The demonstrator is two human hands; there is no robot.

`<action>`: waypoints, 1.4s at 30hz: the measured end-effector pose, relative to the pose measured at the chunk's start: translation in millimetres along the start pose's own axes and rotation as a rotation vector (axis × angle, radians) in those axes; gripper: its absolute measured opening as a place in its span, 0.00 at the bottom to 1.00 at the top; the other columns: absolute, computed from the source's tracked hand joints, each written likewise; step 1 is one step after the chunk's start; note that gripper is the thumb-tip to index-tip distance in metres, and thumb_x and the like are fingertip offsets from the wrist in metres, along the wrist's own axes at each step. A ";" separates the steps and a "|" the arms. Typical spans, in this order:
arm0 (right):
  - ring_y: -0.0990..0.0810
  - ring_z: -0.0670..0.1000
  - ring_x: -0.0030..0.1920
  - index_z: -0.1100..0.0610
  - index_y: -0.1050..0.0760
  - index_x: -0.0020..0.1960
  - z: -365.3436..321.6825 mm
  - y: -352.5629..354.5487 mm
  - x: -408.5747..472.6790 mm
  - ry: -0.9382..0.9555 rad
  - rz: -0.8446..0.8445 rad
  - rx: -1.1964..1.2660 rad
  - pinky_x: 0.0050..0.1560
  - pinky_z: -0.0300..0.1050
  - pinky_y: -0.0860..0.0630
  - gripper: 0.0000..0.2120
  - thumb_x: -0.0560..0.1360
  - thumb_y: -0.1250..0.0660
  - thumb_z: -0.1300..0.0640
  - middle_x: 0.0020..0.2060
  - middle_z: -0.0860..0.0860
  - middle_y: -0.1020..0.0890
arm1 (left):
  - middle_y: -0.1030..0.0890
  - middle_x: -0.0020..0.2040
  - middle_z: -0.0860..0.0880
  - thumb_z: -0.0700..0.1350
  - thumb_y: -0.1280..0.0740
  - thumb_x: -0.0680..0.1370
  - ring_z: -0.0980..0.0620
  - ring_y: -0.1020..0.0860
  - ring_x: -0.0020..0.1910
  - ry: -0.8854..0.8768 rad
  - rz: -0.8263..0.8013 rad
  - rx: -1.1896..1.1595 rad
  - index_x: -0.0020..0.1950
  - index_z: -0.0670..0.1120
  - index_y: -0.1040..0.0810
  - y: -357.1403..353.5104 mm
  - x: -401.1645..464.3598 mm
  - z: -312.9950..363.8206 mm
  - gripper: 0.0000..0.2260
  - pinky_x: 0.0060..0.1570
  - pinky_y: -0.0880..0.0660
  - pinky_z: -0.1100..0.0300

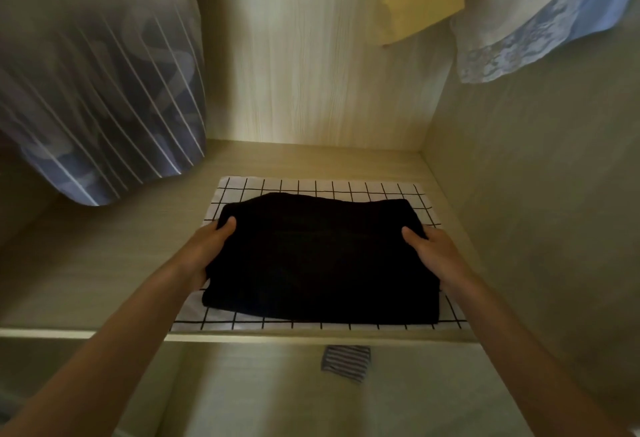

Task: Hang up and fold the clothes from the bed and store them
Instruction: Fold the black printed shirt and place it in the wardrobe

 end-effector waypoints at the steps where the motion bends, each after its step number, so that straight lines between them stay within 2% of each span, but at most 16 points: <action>1: 0.19 0.47 0.47 0.55 0.22 0.62 4.3 0.4 -0.1 -0.016 -0.005 0.002 0.41 0.39 0.25 0.13 0.82 0.39 0.53 0.47 0.47 0.18 | 0.21 0.60 0.42 0.51 0.38 0.82 0.43 0.22 0.58 0.026 0.001 -0.004 0.68 0.46 0.27 3.2 1.2 -3.6 0.17 0.55 0.25 0.52; 3: 0.18 0.48 0.47 0.56 0.22 0.62 9.0 2.8 0.0 -0.047 -0.015 0.000 0.41 0.40 0.24 0.13 0.82 0.38 0.51 0.48 0.49 0.17 | 0.20 0.59 0.42 0.52 0.36 0.80 0.44 0.22 0.58 0.061 -0.001 0.004 0.66 0.45 0.25 10.4 0.7 -9.2 0.17 0.58 0.26 0.51; 6: 0.17 0.50 0.49 0.57 0.21 0.61 11.3 5.0 0.5 -0.093 -0.033 -0.007 0.42 0.41 0.23 0.16 0.81 0.38 0.48 0.49 0.52 0.16 | 0.17 0.56 0.45 0.54 0.34 0.78 0.46 0.20 0.56 0.086 -0.052 0.055 0.61 0.45 0.22 15.9 -7.7 -16.1 0.17 0.51 0.26 0.56; 11: 0.18 0.51 0.52 0.54 0.22 0.63 15.4 2.4 -5.2 -0.136 -0.106 -0.028 0.49 0.43 0.23 0.18 0.78 0.34 0.45 0.52 0.51 0.16 | 0.16 0.55 0.47 0.54 0.33 0.77 0.47 0.19 0.56 0.027 -0.159 0.195 0.61 0.46 0.21 17.3 -24.7 -18.1 0.18 0.51 0.24 0.58; 15: 0.17 0.50 0.49 0.55 0.22 0.62 8.3 2.2 -5.0 -0.118 -0.058 0.008 0.41 0.41 0.23 0.16 0.78 0.33 0.48 0.50 0.51 0.16 | 0.17 0.56 0.47 0.54 0.33 0.78 0.48 0.19 0.56 -0.015 -0.120 0.189 0.61 0.47 0.22 15.9 -20.3 -14.9 0.16 0.51 0.24 0.56; 19: 0.17 0.54 0.47 0.59 0.23 0.63 -2.6 -0.3 10.3 -0.242 -0.036 0.078 0.38 0.43 0.22 0.21 0.76 0.31 0.46 0.49 0.55 0.16 | 0.17 0.56 0.42 0.54 0.31 0.76 0.45 0.19 0.55 0.104 -0.097 -0.016 0.61 0.44 0.22 10.2 -1.7 -0.2 0.19 0.48 0.24 0.55; 20: 0.17 0.54 0.46 0.60 0.24 0.63 -4.8 -1.5 15.0 -0.286 -0.028 0.091 0.37 0.42 0.23 0.23 0.76 0.30 0.45 0.49 0.56 0.17 | 0.17 0.54 0.42 0.54 0.31 0.76 0.45 0.19 0.53 0.142 -0.107 -0.045 0.61 0.44 0.23 6.7 2.7 5.3 0.19 0.46 0.24 0.55; 22: 0.17 0.55 0.45 0.61 0.26 0.64 -9.1 -3.5 23.6 -0.326 -0.025 0.100 0.35 0.43 0.23 0.25 0.75 0.29 0.45 0.50 0.58 0.18 | 0.15 0.45 0.42 0.53 0.31 0.76 0.45 0.18 0.45 0.221 -0.111 -0.064 0.56 0.43 0.22 0.2 10.4 13.5 0.15 0.39 0.23 0.55; 24: 0.17 0.56 0.45 0.62 0.25 0.64 -14.2 -3.7 30.5 -0.309 -0.032 0.106 0.36 0.43 0.22 0.23 0.75 0.28 0.49 0.50 0.58 0.17 | 0.16 0.34 0.43 0.51 0.30 0.76 0.46 0.18 0.33 0.256 -0.114 -0.063 0.52 0.41 0.22 -5.1 16.9 20.4 0.13 0.30 0.22 0.58; 25: 0.17 0.55 0.45 0.62 0.24 0.63 -17.0 -2.6 33.0 -0.278 -0.036 0.117 0.37 0.44 0.21 0.20 0.76 0.29 0.52 0.49 0.58 0.17 | 0.16 0.34 0.44 0.50 0.30 0.76 0.47 0.17 0.31 0.241 -0.121 -0.060 0.53 0.41 0.22 -6.8 19.6 23.6 0.13 0.27 0.22 0.58; 27: 0.16 0.55 0.47 0.60 0.23 0.63 -22.1 1.5 36.7 -0.206 -0.048 0.148 0.40 0.45 0.21 0.15 0.77 0.31 0.57 0.49 0.57 0.16 | 0.16 0.41 0.44 0.49 0.30 0.76 0.47 0.17 0.36 0.160 -0.139 -0.067 0.57 0.43 0.22 -8.2 23.9 30.2 0.13 0.30 0.22 0.59; 31: 0.17 0.54 0.54 0.55 0.23 0.63 -26.8 5.9 41.9 -0.107 -0.098 0.186 0.47 0.47 0.21 0.13 0.79 0.33 0.58 0.54 0.55 0.17 | 0.18 0.56 0.43 0.43 0.35 0.78 0.44 0.19 0.52 -0.060 -0.186 -0.110 0.65 0.50 0.25 -8.6 34.0 41.8 0.15 0.41 0.21 0.55; 33: 0.18 0.54 0.54 0.54 0.23 0.63 -19.6 5.8 47.1 -0.119 -0.093 0.186 0.48 0.47 0.22 0.13 0.79 0.35 0.59 0.54 0.54 0.17 | 0.18 0.57 0.44 0.40 0.37 0.79 0.44 0.19 0.54 -0.106 -0.183 -0.100 0.67 0.50 0.25 -9.6 40.7 40.1 0.16 0.44 0.22 0.55; 36: 0.18 0.56 0.55 0.57 0.24 0.65 2.9 4.6 52.5 -0.194 -0.052 0.145 0.51 0.50 0.21 0.14 0.80 0.37 0.60 0.54 0.56 0.17 | 0.19 0.57 0.45 0.38 0.38 0.81 0.48 0.20 0.52 -0.116 -0.082 0.044 0.68 0.48 0.26 -3.3 52.7 23.0 0.16 0.46 0.24 0.57; 39: 0.18 0.57 0.55 0.57 0.23 0.64 18.0 4.6 54.0 -0.227 -0.026 0.125 0.58 0.54 0.22 0.13 0.80 0.37 0.59 0.54 0.56 0.16 | 0.20 0.60 0.40 0.41 0.36 0.81 0.45 0.19 0.53 -0.100 -0.006 0.152 0.67 0.42 0.25 9.1 61.5 4.5 0.14 0.52 0.24 0.54; 42: 0.17 0.55 0.51 0.58 0.22 0.60 16.3 9.0 51.7 -0.214 0.007 0.140 0.49 0.48 0.20 0.11 0.80 0.35 0.58 0.51 0.55 0.16 | 0.18 0.56 0.39 0.48 0.35 0.80 0.43 0.19 0.54 -0.078 0.003 0.219 0.63 0.39 0.24 15.1 54.0 1.6 0.16 0.54 0.23 0.52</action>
Point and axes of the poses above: each hand's wrist, its own x-axis towards the middle knuckle, its own y-axis out of the back of the hand, z = x × y, the point moved 4 cm from there along x, towards the middle knuckle
